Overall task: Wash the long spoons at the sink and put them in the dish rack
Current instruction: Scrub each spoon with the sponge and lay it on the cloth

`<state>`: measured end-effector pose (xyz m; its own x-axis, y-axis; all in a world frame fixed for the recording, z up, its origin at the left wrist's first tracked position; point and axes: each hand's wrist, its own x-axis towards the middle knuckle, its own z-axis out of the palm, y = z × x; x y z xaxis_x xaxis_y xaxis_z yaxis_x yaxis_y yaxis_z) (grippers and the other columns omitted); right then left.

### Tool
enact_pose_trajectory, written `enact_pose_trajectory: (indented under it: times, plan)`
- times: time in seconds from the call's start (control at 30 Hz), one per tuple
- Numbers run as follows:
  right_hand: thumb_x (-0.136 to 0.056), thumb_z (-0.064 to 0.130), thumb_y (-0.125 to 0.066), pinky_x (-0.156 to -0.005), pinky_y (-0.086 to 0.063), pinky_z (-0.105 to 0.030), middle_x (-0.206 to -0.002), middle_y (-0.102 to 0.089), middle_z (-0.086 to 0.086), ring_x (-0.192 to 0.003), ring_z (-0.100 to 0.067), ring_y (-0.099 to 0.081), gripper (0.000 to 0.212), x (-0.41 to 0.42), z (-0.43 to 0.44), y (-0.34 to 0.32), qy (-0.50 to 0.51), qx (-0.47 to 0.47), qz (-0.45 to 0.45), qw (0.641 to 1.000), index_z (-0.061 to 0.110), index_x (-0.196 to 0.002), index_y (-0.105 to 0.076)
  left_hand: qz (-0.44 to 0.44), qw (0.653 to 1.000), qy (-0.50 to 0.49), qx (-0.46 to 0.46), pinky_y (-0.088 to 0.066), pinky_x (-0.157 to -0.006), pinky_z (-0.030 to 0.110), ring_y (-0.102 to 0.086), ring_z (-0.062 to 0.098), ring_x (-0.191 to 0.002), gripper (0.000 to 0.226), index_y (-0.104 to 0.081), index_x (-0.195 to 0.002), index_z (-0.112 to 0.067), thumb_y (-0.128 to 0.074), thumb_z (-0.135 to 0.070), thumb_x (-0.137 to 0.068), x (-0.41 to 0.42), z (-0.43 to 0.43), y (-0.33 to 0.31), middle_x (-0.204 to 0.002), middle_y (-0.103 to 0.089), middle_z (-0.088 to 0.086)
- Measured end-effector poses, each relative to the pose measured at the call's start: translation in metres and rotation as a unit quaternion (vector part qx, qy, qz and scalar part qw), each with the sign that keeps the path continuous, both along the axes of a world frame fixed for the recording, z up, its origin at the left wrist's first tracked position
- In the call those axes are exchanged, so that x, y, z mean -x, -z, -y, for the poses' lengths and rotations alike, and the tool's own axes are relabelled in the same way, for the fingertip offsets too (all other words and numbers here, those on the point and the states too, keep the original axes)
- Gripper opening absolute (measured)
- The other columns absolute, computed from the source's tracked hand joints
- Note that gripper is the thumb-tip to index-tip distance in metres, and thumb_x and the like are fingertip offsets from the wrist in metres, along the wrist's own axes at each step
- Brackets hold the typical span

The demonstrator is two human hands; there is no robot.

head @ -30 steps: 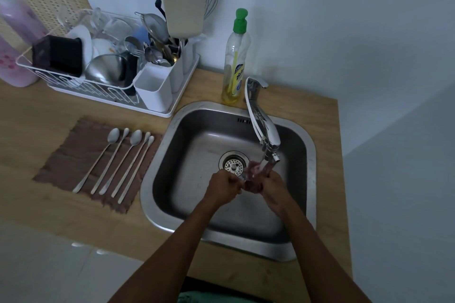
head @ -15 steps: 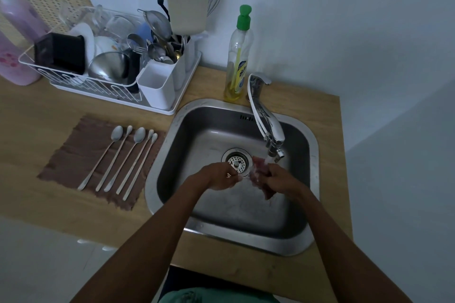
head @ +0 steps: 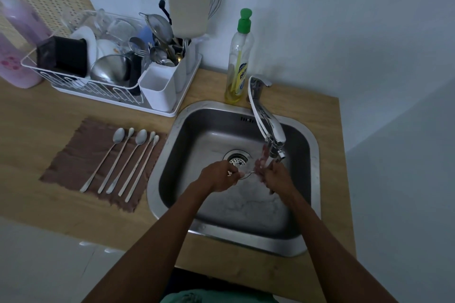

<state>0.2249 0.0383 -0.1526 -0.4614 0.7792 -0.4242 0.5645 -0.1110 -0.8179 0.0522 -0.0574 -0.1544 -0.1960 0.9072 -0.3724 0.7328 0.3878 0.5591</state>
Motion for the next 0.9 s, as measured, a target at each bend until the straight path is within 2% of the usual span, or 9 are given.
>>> enact_pose_trajectory:
  times: [0.1, 0.2, 0.3, 0.4, 0.53, 0.7, 0.77, 0.83, 0.9]
  plan:
    - [-0.104, 0.04, -0.046, -0.043, -0.04, -0.021, -0.08, -0.071, -0.001, -0.054, -0.006, -0.055, 0.029, 0.004, 0.002, 0.004, 0.044, -0.003, -0.005, 0.999, 0.023, -0.09, -0.065, -0.009, 1.0, -0.002, 0.0, -0.051, -0.068, 0.033, -0.059, 0.013, -0.067, 0.042, -0.058, -0.059, -0.031, -0.05, -0.053, -0.093, -0.003, -0.001, -0.008, -0.067, -0.061, -0.008]
    - [-0.104, 0.037, -0.046, -0.041, -0.036, -0.023, -0.068, -0.065, 0.0, -0.05, -0.009, -0.049, 0.031, 0.003, 0.002, 0.008, 0.061, 0.017, -0.022, 0.998, 0.018, -0.09, -0.065, -0.011, 1.0, -0.027, 0.01, -0.051, -0.069, 0.031, -0.062, 0.013, -0.071, 0.042, -0.061, -0.061, -0.03, -0.051, -0.056, -0.092, -0.002, 0.003, -0.009, -0.078, -0.07, -0.004]
    - [-0.101, 0.03, -0.053, -0.042, -0.036, -0.024, -0.066, -0.06, 0.004, -0.053, -0.009, -0.05, 0.022, 0.006, -0.002, 0.011, 0.101, -0.01, -0.009, 0.995, 0.023, -0.086, -0.066, 0.007, 0.997, -0.078, 0.029, -0.055, -0.075, 0.034, -0.064, 0.015, -0.074, 0.04, -0.066, -0.066, -0.027, -0.052, -0.055, -0.092, 0.002, 0.019, -0.008, -0.078, -0.07, -0.003]
    - [-0.098, 0.032, -0.056, -0.044, -0.036, -0.024, -0.061, -0.058, 0.005, -0.051, -0.01, -0.048, 0.021, 0.014, -0.007, 0.007, 0.132, 0.009, 0.002, 0.991, 0.022, -0.082, -0.065, 0.034, 0.985, -0.165, 0.023, -0.054, -0.076, 0.034, -0.062, 0.017, -0.069, 0.039, -0.07, -0.077, -0.018, -0.052, -0.048, -0.095, 0.018, 0.046, -0.005, -0.076, -0.069, 0.003]
    - [-0.097, 0.05, -0.053, -0.047, -0.036, -0.023, -0.063, -0.059, 0.005, -0.05, -0.007, -0.048, 0.037, 0.039, -0.001, -0.004, 0.121, 0.066, 0.012, 0.99, 0.017, -0.091, -0.068, 0.07, 0.967, -0.246, -0.002, -0.046, -0.076, 0.029, -0.064, 0.019, -0.08, 0.036, -0.07, -0.086, -0.01, -0.05, -0.037, -0.098, 0.047, 0.08, -0.016, -0.081, -0.067, 0.006]
    - [-0.087, 0.078, -0.042, -0.053, -0.035, -0.025, -0.056, -0.053, 0.006, -0.051, -0.012, -0.047, 0.062, 0.099, 0.003, -0.024, 0.091, 0.031, 0.015, 0.995, 0.023, -0.062, -0.056, 0.052, 0.954, -0.291, -0.049, -0.047, -0.079, 0.033, -0.064, 0.023, -0.079, 0.041, -0.069, -0.076, -0.009, -0.049, -0.036, -0.099, 0.081, 0.108, -0.031, -0.078, -0.069, 0.007]
    - [-0.088, 0.072, -0.047, -0.053, -0.033, -0.026, -0.055, -0.049, 0.006, -0.049, -0.014, -0.044, 0.057, 0.124, 0.0, -0.031, 0.111, 0.037, -0.016, 0.993, 0.023, -0.059, -0.054, 0.051, 0.949, -0.303, -0.075, -0.045, -0.074, 0.03, -0.064, 0.018, -0.076, 0.041, -0.072, -0.075, -0.011, -0.049, -0.035, -0.099, 0.093, 0.117, -0.035, -0.075, -0.07, 0.004]
    - [-0.092, 0.055, -0.054, -0.05, -0.03, -0.025, -0.053, -0.046, 0.004, -0.047, -0.015, -0.04, 0.047, 0.149, -0.004, -0.037, 0.138, 0.054, -0.045, 0.988, 0.022, -0.058, -0.052, 0.041, 0.947, -0.305, -0.089, -0.045, -0.072, 0.03, -0.063, 0.013, -0.072, 0.042, -0.071, -0.069, -0.019, -0.049, -0.038, -0.099, 0.104, 0.127, -0.037, -0.072, -0.07, -0.001]
    - [-0.095, 0.038, -0.052, -0.046, -0.029, -0.024, -0.056, -0.042, 0.0, -0.046, -0.016, -0.036, 0.034, 0.169, -0.01, -0.046, 0.149, 0.057, -0.059, 0.985, 0.02, -0.066, -0.051, 0.034, 0.945, -0.309, -0.103, -0.044, -0.069, 0.03, -0.062, 0.009, -0.069, 0.042, -0.068, -0.063, -0.023, -0.049, -0.038, -0.098, 0.112, 0.133, -0.038, -0.068, -0.069, -0.004]
